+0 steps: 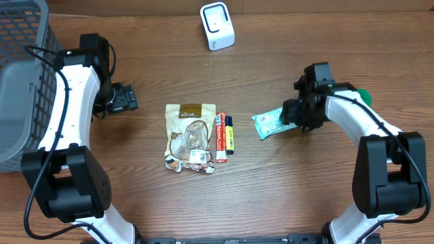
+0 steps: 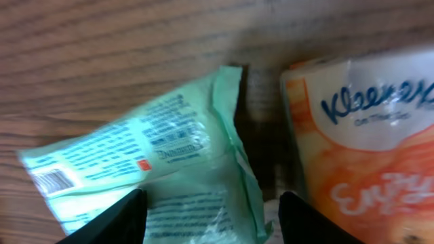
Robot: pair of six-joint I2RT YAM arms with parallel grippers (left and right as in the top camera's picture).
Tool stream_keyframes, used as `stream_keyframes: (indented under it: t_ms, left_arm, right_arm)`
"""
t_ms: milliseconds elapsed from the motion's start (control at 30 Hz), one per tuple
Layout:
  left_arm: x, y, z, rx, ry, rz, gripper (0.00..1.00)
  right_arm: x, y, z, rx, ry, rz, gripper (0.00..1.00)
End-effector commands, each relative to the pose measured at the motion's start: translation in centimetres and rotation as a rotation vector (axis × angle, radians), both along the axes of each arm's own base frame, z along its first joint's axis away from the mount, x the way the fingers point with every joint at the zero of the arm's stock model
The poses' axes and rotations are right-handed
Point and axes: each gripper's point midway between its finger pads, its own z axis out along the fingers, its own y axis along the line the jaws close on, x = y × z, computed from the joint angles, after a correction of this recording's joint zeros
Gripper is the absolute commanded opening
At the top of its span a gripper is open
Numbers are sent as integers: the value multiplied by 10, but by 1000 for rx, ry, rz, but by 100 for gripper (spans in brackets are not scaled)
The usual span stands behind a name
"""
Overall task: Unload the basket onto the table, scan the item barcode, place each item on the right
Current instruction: 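Grasp the teal wipes packet with the right gripper, then lift the teal packet up toward the white scanner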
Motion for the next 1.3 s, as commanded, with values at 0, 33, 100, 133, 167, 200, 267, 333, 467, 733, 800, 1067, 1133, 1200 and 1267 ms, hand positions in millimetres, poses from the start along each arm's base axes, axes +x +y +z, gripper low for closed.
stream_keyframes:
  t_ms: [0, 33, 100, 133, 167, 200, 267, 333, 467, 733, 800, 1067, 1133, 1200, 1267]
  left_arm:
    - [4, -3, 1, -3, -5, -26, 100]
    - [4, -3, 1, -3, -5, -26, 100]
    - [4, -3, 1, -3, -5, -26, 100]
    - [4, -3, 1, -3, -5, -26, 100]
    - [4, -3, 1, -3, -5, -26, 100]
    - [4, -3, 1, -3, -5, -26, 100]
    - [4, -3, 1, -3, -5, -26, 100]
    - [4, -3, 1, -3, -5, -26, 100]
    - [4, -3, 1, -3, -5, -26, 100]
    - [4, -3, 1, -4, -5, -26, 100]
    - [4, -3, 1, -3, -5, -26, 100]
    - [4, -3, 1, -3, -5, -26, 100]
    - [4, -3, 1, -3, -5, -26, 100]
    - [4, -3, 1, -3, -5, -26, 100]
    - [4, -3, 1, -3, -5, -26, 100]
  right_arm:
    - [-8, -2, -8, -15, 3, 6, 63]
    - [-11, -1, -10, -9, 7, 8, 63]
    - [-14, 5, -11, 25, 14, 18, 62]
    - [-15, 8, -11, 45, 17, 22, 62]
    - [-15, 11, -10, 64, 19, 25, 61]
    - [-15, 15, -9, 84, 20, 28, 59]
    - [-16, 19, -8, 111, 22, 33, 59]
    - [-17, 20, -8, 118, 25, 34, 34]
    - [-14, 29, -2, 169, 18, 45, 4]
    - [36, 51, 76, 272, -120, 83, 4]
    - [47, 54, 101, 276, -163, 94, 4]
    - [75, 98, 189, 560, -346, 218, 4]
    - [80, 105, 201, 631, -354, 185, 4]
    - [88, 107, 207, 653, -375, 150, 4]
    - [96, 110, 215, 672, -407, 134, 4]
